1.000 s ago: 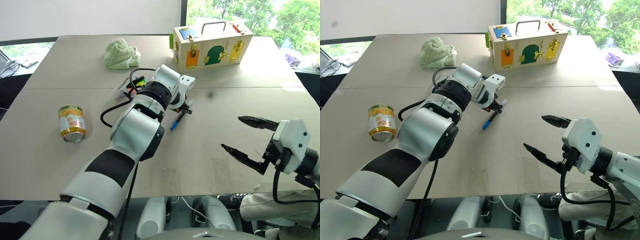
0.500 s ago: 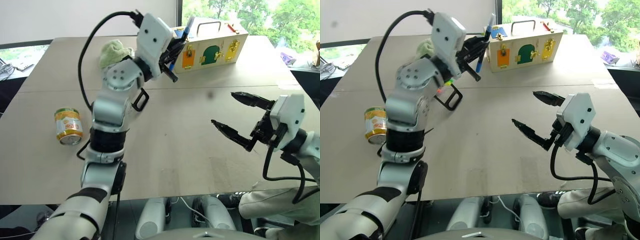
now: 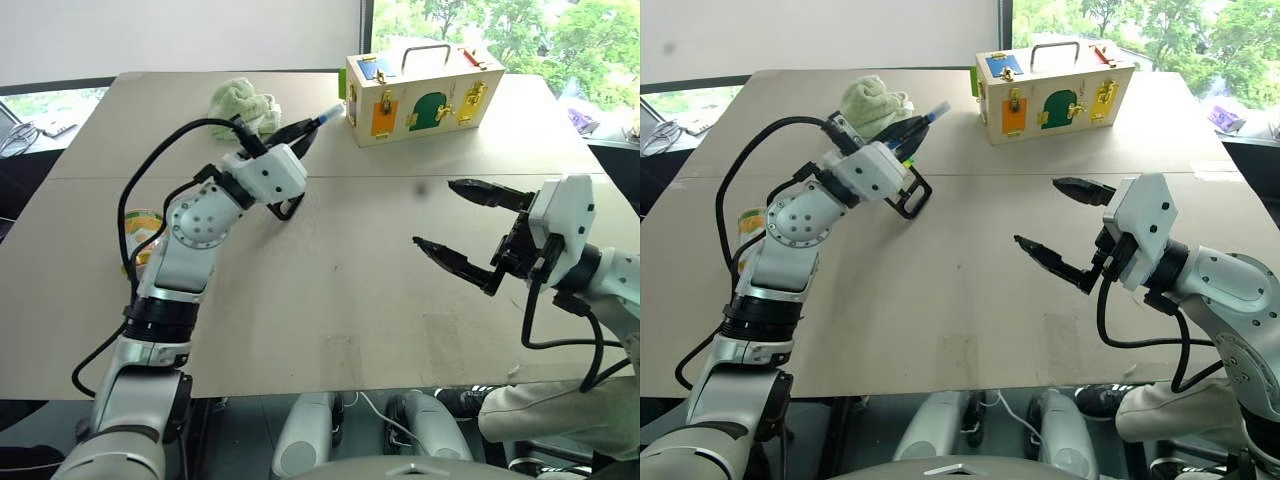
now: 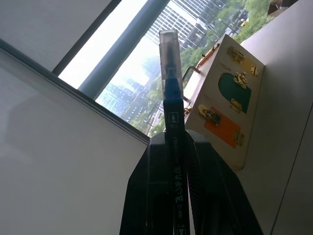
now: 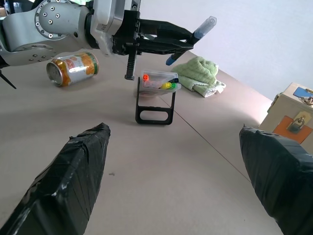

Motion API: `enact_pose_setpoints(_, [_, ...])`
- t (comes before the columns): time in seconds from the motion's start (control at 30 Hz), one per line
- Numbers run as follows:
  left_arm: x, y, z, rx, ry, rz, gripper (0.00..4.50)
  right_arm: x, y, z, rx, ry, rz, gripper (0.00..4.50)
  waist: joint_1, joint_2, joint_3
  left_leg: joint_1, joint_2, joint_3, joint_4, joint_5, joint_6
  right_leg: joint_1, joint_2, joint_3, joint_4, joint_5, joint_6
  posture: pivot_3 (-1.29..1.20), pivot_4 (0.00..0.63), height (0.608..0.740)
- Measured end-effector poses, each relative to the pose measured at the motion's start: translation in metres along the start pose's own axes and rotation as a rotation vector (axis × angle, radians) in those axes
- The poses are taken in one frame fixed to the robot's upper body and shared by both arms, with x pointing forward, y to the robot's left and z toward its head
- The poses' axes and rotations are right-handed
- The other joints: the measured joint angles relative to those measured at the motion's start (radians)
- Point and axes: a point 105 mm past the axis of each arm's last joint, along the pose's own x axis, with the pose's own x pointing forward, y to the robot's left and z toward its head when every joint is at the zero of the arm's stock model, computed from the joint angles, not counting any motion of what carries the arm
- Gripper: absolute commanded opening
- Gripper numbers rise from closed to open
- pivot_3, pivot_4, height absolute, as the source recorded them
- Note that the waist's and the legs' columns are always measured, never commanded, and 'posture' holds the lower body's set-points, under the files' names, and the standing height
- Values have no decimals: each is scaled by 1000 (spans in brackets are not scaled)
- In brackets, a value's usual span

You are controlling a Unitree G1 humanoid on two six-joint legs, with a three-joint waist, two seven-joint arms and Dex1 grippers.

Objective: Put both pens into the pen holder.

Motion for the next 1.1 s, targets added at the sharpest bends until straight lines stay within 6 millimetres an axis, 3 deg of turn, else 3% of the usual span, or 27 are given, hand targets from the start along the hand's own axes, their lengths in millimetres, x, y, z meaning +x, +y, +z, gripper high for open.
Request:
enact_pose_setpoints(0.33, [-26,-17,-34,-34,99,-42,101,0,0,0,-1,4,1,4500,-1,0,0,0,0,0,0,0,0,0,0,0,0,0,0,0,150,740])
enact_pose_setpoints(0.37, [-28,-18,-37,-38,105,-44,909,0,0,0,-1,5,1,4500,-1,0,0,0,0,0,0,0,0,0,0,0,0,0,0,0,150,740])
enact_pose_setpoints(0.47, [-39,-19,-50,-94,128,-41,2250,1,0,1,-5,1,6,4500,-1,0,0,0,0,0,0,0,0,0,0,0,0,0,0,0,150,740])
enact_pose_setpoints(0.53, [-44,-16,-51,-112,130,-18,2670,2,0,1,-7,-1,8,4500,-1,0,0,0,0,0,0,0,0,0,0,0,0,0,0,0,150,740])
enact_pose_setpoints(0.6, [-54,-8,-51,-144,132,42,3558,2,0,1,-7,2,9,4500,-5,0,0,0,0,0,0,0,0,0,0,0,0,0,0,0,150,740])
enact_pose_setpoints(0.67, [-57,-1,-42,-211,105,81,3558,1,0,0,-7,6,9,4500,-6,0,0,0,0,0,0,0,0,0,0,0,0,0,0,0,150,740])
enact_pose_setpoints(0.73, [-60,2,-20,-385,46,122,3558,0,-1,-3,0,18,5,4500,-6,0,0,0,0,-1,0,0,0,1,-1,0,-1,0,0,0,150,740])
enact_pose_setpoints(0.8, [-73,-13,-2,-633,44,82,3558,-3,0,-11,18,49,1,4500,-14,0,-1,1,0,-1,0,0,0,2,-1,0,-1,0,0,0,150,740])
enact_pose_setpoints(0.97, [-117,-64,4,-943,242,-104,3558,-26,-1,-42,62,179,-21,4500,-23,1,-1,2,1,-1,-1,0,0,1,0,0,0,-3,3,0,150,740])
enact_pose_setpoints(1.1, [-141,-70,5,-987,343,-139,3558,-46,-4,-61,49,274,-36,4500,-21,2,-1,3,1,-1,0,-4,-3,2,0,0,0,-3,4,0,150,740])
